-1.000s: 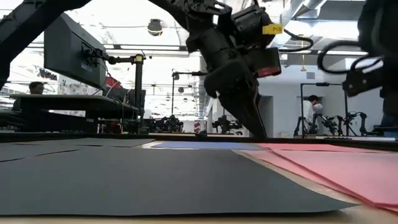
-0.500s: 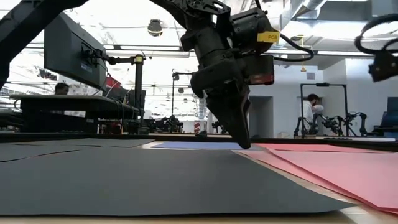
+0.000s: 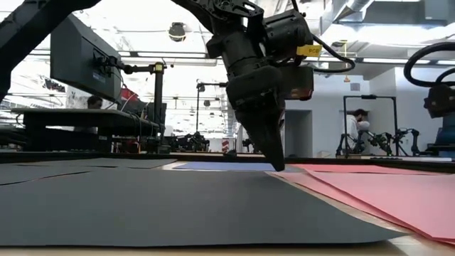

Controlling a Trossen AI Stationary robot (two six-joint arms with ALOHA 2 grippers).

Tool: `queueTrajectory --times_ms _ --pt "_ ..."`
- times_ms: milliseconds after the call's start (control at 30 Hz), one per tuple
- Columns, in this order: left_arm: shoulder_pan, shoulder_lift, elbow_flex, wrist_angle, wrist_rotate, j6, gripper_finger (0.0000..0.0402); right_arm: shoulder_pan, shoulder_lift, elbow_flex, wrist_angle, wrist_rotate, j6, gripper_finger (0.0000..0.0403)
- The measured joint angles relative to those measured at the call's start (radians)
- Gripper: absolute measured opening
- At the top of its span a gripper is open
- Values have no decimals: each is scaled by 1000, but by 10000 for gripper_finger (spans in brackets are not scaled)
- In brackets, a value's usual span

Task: Organize paper
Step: Stack the pink paper on top of the pink paper

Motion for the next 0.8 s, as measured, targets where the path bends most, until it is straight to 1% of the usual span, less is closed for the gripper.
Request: queueTrajectory --times_ms 233,533,800 --pt "2 50 5 17 14 -19 109 -52 1 -2 6 -13 -56 91" --pt "1 61 10 46 16 -23 109 -143 1 -2 21 -24 -149 91" --pt "0 61 8 57 9 -26 109 -183 2 -2 27 -12 -169 91"
